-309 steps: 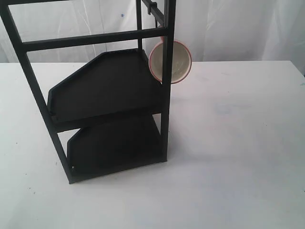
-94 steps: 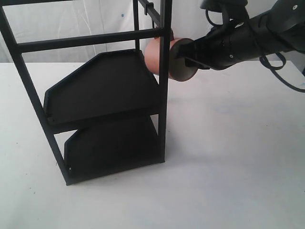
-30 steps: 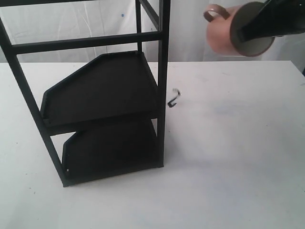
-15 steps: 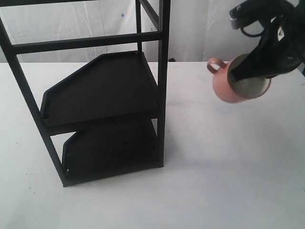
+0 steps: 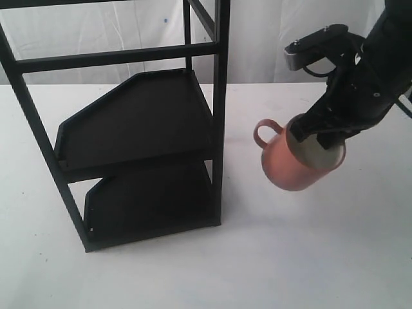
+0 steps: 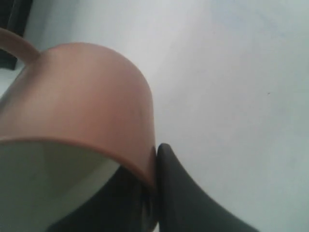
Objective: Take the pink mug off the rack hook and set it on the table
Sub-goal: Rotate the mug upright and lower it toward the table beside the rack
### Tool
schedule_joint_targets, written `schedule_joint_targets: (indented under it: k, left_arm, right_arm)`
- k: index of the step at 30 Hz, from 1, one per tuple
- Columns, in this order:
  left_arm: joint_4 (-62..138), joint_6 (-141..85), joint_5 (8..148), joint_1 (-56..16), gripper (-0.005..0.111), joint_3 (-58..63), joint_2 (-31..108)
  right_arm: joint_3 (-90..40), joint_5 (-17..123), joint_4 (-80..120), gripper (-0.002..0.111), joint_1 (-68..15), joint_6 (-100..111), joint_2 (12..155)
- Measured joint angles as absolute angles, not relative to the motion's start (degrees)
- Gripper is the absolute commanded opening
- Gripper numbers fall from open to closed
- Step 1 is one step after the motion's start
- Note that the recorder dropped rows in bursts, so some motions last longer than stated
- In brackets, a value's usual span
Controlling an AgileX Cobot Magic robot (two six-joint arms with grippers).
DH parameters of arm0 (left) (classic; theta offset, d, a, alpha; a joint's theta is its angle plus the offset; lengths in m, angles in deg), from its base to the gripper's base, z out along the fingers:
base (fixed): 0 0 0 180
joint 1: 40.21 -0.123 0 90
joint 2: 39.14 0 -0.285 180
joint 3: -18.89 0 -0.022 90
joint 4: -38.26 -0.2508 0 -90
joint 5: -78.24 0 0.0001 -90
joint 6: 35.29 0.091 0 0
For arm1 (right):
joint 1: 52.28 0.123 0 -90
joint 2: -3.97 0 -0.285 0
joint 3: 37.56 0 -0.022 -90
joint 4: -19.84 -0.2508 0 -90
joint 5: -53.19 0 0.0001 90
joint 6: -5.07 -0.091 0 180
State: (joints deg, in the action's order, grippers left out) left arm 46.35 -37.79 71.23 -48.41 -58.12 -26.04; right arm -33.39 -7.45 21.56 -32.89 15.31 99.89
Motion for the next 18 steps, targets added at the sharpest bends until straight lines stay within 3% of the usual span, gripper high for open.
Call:
schedule_joint_targets:
  k: [8, 18]
  left_arm:
    - [46.35, -37.79, 71.23, -48.41, 0.0, -58.12, -26.04]
    - [46.35, -37.79, 71.23, -48.41, 0.0, -58.12, -26.04]
  right_arm:
    - [-35.79, -14.84, 20.38, 0.0, -32.89, 16.23, 107.1]
    - [-40.78, -10.64, 20.37, 0.0, -32.89, 15.21, 118.41]
